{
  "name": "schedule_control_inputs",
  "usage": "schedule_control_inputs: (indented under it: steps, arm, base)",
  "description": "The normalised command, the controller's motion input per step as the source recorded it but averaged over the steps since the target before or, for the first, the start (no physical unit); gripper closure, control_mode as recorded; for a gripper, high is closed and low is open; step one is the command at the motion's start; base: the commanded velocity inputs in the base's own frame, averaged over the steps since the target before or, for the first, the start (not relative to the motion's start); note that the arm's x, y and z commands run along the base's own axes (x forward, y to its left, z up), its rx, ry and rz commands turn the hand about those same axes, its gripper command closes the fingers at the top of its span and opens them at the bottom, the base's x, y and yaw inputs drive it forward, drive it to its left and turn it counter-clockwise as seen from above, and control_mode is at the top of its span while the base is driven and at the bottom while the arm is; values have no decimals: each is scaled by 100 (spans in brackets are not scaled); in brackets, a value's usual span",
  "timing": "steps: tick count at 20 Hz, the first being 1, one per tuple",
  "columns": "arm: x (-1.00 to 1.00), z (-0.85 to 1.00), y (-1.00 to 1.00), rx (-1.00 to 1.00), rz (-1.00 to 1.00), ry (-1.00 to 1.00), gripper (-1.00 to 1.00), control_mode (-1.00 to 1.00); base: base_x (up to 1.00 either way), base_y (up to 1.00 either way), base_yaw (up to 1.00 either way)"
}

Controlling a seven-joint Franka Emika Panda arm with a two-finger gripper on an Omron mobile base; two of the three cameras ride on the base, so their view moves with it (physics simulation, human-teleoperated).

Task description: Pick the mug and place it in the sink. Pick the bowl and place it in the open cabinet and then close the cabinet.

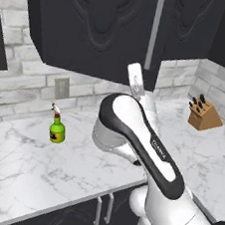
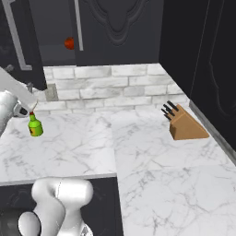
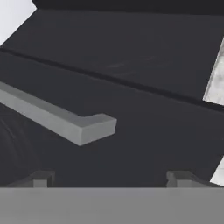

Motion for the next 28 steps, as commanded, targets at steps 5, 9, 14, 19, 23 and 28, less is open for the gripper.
schedule_control_inputs:
  steps: [5, 9, 14, 19, 23, 28]
  arm:
    - [88, 96, 21, 8, -9, 61, -100, -100]
    - [8, 12, -40, 13, -15, 60, -100, -100]
    - [31, 0, -4, 9, -12, 38, -100, -100]
    - [90, -2, 36, 2, -11, 52, -100, -100]
    - [100, 0, 78, 0, -10, 53, -100, -100]
    - [100, 0, 89, 0, -12, 45, -100, -100]
  base:
    - [0, 0, 0]
    - [0, 0, 0]
    - [0, 0, 0]
    - [0, 0, 0]
    - [0, 0, 0]
    - [0, 0, 0]
